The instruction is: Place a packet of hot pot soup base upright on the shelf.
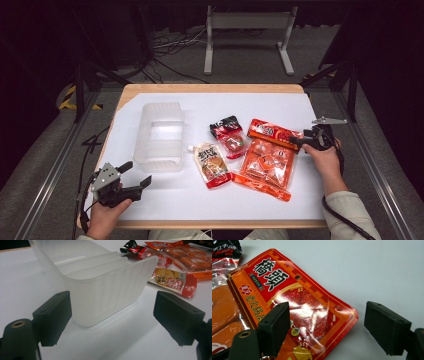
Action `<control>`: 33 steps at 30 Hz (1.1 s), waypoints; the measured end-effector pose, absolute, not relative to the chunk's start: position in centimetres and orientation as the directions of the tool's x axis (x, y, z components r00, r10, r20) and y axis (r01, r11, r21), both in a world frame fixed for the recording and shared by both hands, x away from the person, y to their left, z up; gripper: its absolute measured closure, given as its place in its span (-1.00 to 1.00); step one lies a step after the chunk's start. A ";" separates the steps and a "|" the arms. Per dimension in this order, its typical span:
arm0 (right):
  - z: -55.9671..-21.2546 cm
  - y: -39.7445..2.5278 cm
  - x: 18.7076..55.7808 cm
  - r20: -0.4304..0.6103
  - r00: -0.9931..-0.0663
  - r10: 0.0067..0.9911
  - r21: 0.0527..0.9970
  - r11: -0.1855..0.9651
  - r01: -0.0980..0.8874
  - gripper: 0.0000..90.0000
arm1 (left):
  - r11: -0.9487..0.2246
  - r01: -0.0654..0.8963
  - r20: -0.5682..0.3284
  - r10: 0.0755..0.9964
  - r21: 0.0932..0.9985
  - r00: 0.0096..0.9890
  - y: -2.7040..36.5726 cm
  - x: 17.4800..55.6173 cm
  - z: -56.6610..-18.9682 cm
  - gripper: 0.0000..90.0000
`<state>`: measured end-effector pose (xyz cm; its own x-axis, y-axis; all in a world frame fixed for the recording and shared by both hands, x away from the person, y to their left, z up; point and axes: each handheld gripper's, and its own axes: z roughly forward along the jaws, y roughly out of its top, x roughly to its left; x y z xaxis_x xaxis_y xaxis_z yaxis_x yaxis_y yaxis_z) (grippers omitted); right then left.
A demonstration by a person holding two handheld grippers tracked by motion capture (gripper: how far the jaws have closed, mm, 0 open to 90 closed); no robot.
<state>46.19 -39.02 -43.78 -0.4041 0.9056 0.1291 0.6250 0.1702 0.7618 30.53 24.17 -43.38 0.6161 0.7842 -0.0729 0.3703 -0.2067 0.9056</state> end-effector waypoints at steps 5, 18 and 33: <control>-44.0 -39.2 46.4 0.181 -0.413 0.893 0.747 0.149 0.648 -0.52 | -0.211 0.377 -0.076 0.781 0.902 0.620 24.1 30.6 -43.4 -0.65; -41.7 -37.9 45.7 0.168 -0.522 0.836 0.770 0.219 0.600 -0.09 | -0.262 0.379 -0.045 0.770 0.887 0.637 23.2 30.5 -43.5 -0.66; -41.6 -37.9 46.1 0.199 -0.612 0.765 0.721 0.309 0.620 0.19 | -0.261 0.379 -0.042 0.774 0.888 0.632 23.2 30.5 -43.5 -0.66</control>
